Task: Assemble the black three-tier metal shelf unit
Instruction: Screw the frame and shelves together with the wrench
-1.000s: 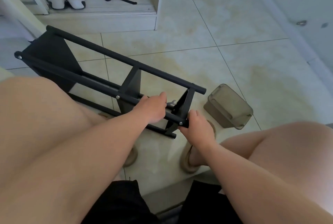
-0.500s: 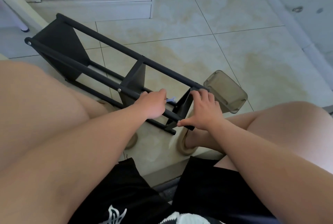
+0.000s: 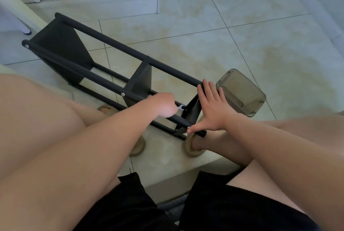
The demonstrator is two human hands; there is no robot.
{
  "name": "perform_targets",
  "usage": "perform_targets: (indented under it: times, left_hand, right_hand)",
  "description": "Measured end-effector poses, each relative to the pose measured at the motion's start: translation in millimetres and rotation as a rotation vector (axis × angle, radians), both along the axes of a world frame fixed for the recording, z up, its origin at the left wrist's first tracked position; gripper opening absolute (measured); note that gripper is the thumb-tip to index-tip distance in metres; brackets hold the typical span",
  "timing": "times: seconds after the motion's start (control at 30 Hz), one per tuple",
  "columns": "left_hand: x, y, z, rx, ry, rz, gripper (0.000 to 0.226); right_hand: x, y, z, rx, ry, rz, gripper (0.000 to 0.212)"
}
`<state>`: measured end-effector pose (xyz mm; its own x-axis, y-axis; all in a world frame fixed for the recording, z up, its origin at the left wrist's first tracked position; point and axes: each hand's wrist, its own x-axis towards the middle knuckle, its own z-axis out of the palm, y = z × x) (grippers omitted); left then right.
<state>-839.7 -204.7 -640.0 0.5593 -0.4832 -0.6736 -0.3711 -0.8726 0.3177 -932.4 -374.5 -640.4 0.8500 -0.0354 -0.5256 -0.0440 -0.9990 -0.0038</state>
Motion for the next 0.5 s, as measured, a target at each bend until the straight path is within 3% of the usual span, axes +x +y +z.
perform_targets:
  times: [0.1,0.33,0.5]
  left_hand:
    - [15,-5,-2,-0.058,0.079,-0.003,0.019]
    - [28,-14,-5,-0.193,0.181,0.031,0.009]
    - [31,-19,-6,-0.251,0.206,0.033,0.019]
  right_hand:
    - [3,0,-2,0.022,-0.005,-0.005,0.159]
    - [5,4,-2,0.068,-0.005,-0.04,0.159]
    - [6,8,-3,0.089,-0.017,-0.052,0.159]
